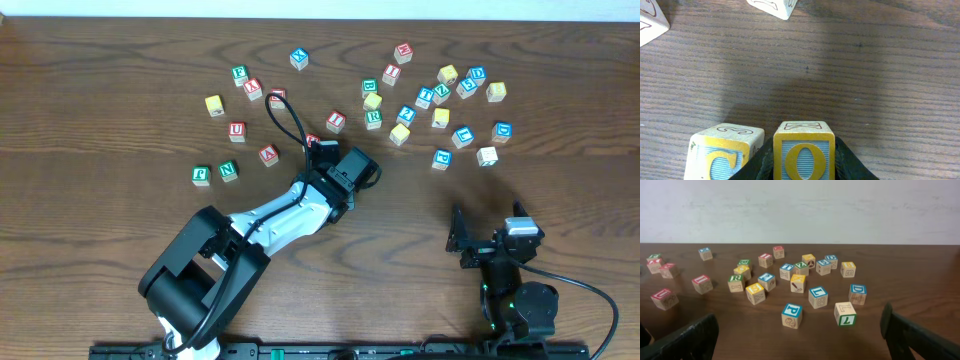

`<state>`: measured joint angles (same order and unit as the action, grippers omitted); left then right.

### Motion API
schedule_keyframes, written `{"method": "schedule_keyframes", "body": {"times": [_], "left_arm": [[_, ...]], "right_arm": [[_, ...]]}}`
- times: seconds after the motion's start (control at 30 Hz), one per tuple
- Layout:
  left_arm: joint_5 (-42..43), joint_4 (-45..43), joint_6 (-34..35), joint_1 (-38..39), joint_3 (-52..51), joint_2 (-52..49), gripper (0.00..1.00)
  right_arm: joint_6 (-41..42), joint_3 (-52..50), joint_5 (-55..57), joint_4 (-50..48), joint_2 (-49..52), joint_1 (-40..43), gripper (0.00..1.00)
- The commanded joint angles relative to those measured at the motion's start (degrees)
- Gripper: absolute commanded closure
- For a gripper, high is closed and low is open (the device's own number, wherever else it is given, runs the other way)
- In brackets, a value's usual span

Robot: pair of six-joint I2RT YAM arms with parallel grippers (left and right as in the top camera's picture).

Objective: Spell out CORL
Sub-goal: 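Align the O block to the right of the C block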

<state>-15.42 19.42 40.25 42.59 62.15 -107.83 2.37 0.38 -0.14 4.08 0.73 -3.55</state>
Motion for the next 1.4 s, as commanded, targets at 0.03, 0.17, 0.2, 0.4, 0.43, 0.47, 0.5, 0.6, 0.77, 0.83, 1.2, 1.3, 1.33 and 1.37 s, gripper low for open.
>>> {"method": "schedule_keyframes", "body": {"times": [0.03, 0.17, 0.2, 0.4, 0.43, 0.47, 0.5, 0.6, 0.77, 0.83, 1.2, 1.3, 1.33, 1.37], "left_arm": [[-0.35, -0.28, -1.03, -0.02, -1.33, -0.2, 0.84], [-0.35, -0.26, -1.18, -0.02, -1.36, -0.2, 0.78], [-0.35, -0.26, -1.18, -0.02, -1.36, -0.2, 0.78], [-0.35, -0.26, -1.18, -0.02, -1.33, -0.2, 0.69], [-0.35, -0.26, -1.18, -0.02, -1.36, -0.2, 0.69], [-0.35, -0.26, -1.18, -0.02, -1.33, -0.2, 0.66], [-0.35, -0.26, -1.18, -0.02, -1.36, -0.2, 0.63], [-0.35, -0.26, -1.2, -0.02, -1.33, -0.2, 0.61], [-0.35, -0.26, -1.2, -0.02, -1.33, -0.2, 0.61], [-0.35, -0.26, -1.2, -0.02, -1.33, -0.2, 0.61], [-0.61, -0.52, -2.08, -0.02, -1.27, -0.15, 0.61], [-0.59, -0.55, -2.08, -0.02, -1.27, -0.15, 0.61], [-0.59, -0.55, -2.05, -0.02, -1.27, -0.15, 0.61], [-0.59, -0.55, -2.05, -0.02, -1.27, -0.15, 0.61]], "right_arm": [[0.37, -0.04, 0.44, 0.24, -0.24, 0.42, 0.01], [0.37, -0.07, 0.44, 0.24, -0.24, 0.42, 0.01], [0.37, -0.07, 0.44, 0.24, -0.24, 0.42, 0.01], [0.37, -0.04, 0.44, 0.24, -0.24, 0.42, 0.01], [0.37, -0.04, 0.44, 0.24, -0.24, 0.42, 0.01], [0.37, -0.07, 0.44, 0.24, -0.24, 0.42, 0.01], [0.37, -0.07, 0.44, 0.24, -0.24, 0.42, 0.01], [0.37, -0.07, 0.44, 0.24, -0.24, 0.42, 0.01], [0.37, -0.04, 0.44, 0.24, -0.24, 0.42, 0.01], [0.37, -0.07, 0.44, 0.24, -0.24, 0.42, 0.01], [0.37, -0.07, 0.44, 0.24, -0.24, 0.42, 0.01], [0.37, -0.07, 0.44, 0.24, -0.24, 0.42, 0.01], [0.37, -0.04, 0.44, 0.24, -0.24, 0.42, 0.01], [0.37, -0.07, 0.44, 0.24, -0.24, 0.42, 0.01]]}}
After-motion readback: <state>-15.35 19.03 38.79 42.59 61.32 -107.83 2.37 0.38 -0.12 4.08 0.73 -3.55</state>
